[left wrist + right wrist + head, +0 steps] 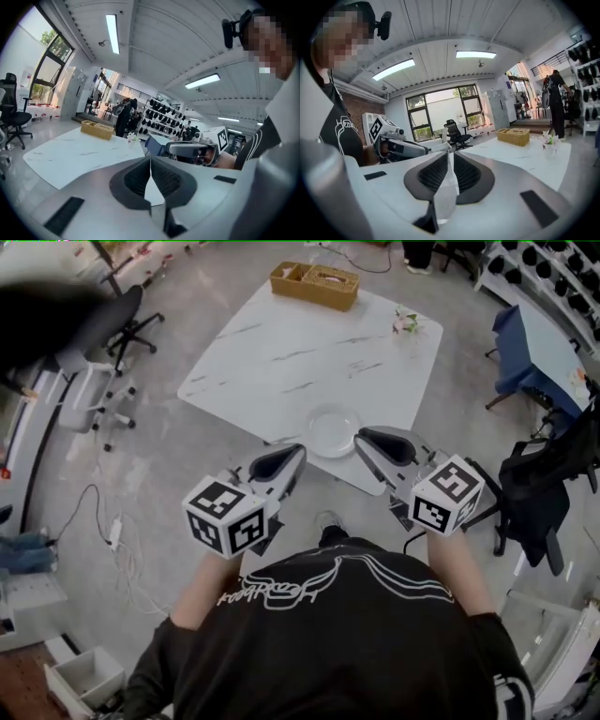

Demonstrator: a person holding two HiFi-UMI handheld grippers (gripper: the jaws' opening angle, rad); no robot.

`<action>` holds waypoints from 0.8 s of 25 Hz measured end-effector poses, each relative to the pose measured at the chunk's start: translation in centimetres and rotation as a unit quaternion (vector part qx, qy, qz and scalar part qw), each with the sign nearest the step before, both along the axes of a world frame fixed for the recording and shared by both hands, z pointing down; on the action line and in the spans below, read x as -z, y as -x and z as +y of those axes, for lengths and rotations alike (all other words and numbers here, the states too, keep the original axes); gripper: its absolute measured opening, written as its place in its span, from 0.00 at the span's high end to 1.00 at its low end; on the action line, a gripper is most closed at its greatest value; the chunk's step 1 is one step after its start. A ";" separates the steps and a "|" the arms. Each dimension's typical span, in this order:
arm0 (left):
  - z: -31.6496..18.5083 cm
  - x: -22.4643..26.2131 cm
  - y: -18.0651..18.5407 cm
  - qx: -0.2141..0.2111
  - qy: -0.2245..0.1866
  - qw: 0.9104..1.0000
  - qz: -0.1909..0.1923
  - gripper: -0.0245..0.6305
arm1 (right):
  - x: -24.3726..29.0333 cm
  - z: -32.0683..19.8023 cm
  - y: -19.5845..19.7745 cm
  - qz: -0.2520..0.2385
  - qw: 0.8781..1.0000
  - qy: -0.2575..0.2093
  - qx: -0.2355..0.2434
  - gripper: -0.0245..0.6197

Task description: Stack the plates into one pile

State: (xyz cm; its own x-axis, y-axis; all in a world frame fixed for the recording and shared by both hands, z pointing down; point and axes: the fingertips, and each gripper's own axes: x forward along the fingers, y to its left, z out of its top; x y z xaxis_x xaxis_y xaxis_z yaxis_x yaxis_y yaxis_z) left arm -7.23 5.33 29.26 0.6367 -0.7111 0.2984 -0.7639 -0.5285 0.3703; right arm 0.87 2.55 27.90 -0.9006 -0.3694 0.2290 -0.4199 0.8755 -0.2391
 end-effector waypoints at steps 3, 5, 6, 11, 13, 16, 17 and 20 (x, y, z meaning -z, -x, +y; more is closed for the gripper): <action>2.3 1.8 -0.2 -0.005 -0.026 1.000 0.008 0.92 | 1.7 2.6 -0.1 -0.036 0.999 0.003 0.003 0.90; 3.8 2.6 -0.4 -0.008 -0.034 0.999 0.013 0.92 | 2.4 4.4 -0.3 -0.057 0.998 0.016 0.006 0.91; 4.4 2.9 -0.6 -0.011 -0.037 0.999 0.015 0.92 | 2.6 5.2 -0.4 -0.062 0.998 0.020 0.008 0.91; 6.7 3.7 -0.9 -0.014 -0.050 0.999 0.011 0.92 | 3.0 7.7 -0.3 -0.055 0.998 0.013 0.014 0.92; 7.2 3.7 -1.0 -0.013 -0.051 0.999 0.011 0.92 | 2.9 8.3 -0.3 -0.044 0.999 0.007 0.012 0.92; 7.9 3.6 -1.0 -0.013 -0.050 0.999 0.011 0.92 | 2.6 9.1 -0.3 -0.031 0.999 0.003 0.010 0.92; 8.1 3.6 -1.0 -0.013 -0.050 0.999 0.011 0.92 | 2.5 9.3 -0.3 -0.033 0.999 0.006 0.011 0.92; 8.6 3.4 -1.0 -0.012 -0.048 0.999 0.008 0.92 | 2.4 9.7 -0.2 -0.039 0.999 0.014 0.014 0.92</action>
